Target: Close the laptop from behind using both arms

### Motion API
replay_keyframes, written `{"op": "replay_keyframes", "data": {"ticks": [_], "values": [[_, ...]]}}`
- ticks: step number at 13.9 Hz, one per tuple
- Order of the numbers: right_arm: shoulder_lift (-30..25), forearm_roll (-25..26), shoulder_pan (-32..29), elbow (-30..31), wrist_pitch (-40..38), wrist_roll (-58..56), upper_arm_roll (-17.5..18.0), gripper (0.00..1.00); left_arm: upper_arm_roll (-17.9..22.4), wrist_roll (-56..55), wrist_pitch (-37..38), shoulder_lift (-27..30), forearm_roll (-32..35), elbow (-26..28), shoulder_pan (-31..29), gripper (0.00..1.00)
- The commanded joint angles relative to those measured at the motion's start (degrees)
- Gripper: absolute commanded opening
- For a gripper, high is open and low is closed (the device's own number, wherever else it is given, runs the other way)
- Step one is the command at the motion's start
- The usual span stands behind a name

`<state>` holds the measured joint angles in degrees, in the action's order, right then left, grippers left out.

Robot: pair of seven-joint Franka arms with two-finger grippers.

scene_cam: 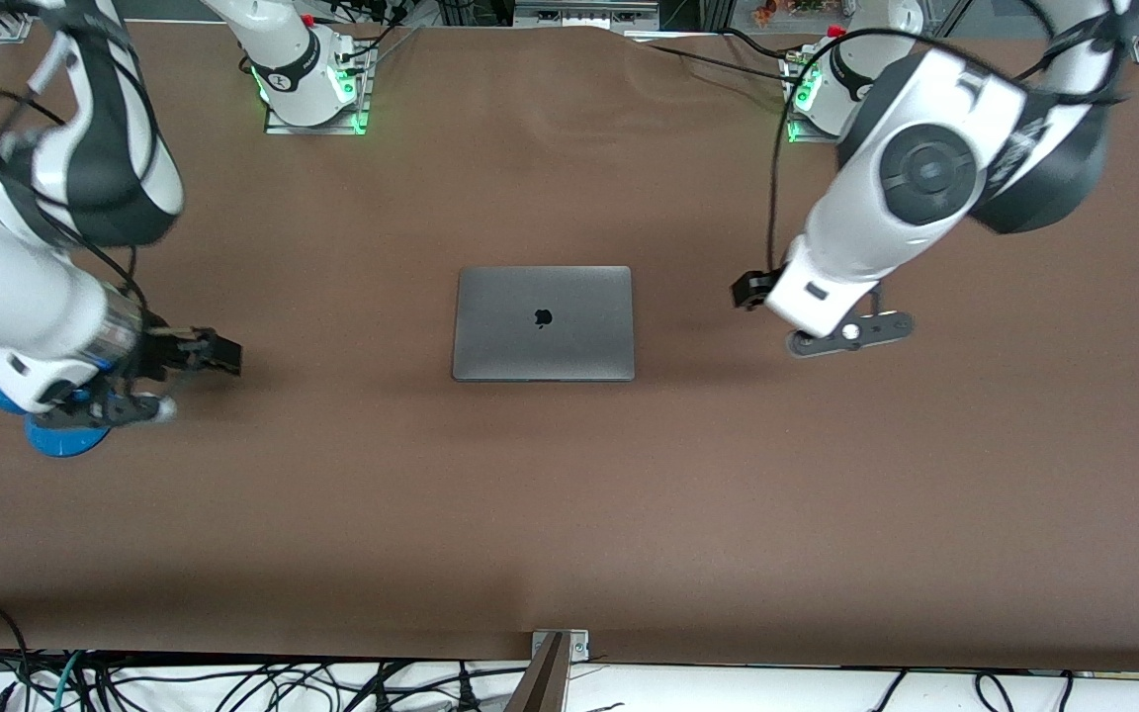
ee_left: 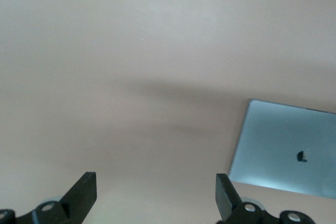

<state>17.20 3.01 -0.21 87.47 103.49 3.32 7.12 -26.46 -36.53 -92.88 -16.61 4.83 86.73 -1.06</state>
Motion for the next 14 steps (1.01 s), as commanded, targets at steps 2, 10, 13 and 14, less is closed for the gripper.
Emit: {"op": "replay_keyframes", "data": {"ticks": [2,10,13,14], "values": [[-11.82,0.51,0.48,5.7,-6.34,-1.03,-3.34,1.0,7.01,10.14,3.14,8.59,-1.21,2.91,0.09,1.0],[-18.7,-0.9,-0.23,5.7,-12.96,-0.51,-4.84,1.0,17.84,22.11,1.31,26.18,-5.26,19.52,1.85,1.0],[-19.22,-1.16,-0.05,5.87,-14.71,-0.16,-4.84,1.0,23.98,28.34,-2.38,29.78,-5.26,24.62,4.92,1.0],[-19.57,-1.16,0.12,5.87,-15.24,-0.07,-4.84,1.0,24.87,32.1,-2.3,29.62,-4.48,23.67,5.01,1.0]]}}
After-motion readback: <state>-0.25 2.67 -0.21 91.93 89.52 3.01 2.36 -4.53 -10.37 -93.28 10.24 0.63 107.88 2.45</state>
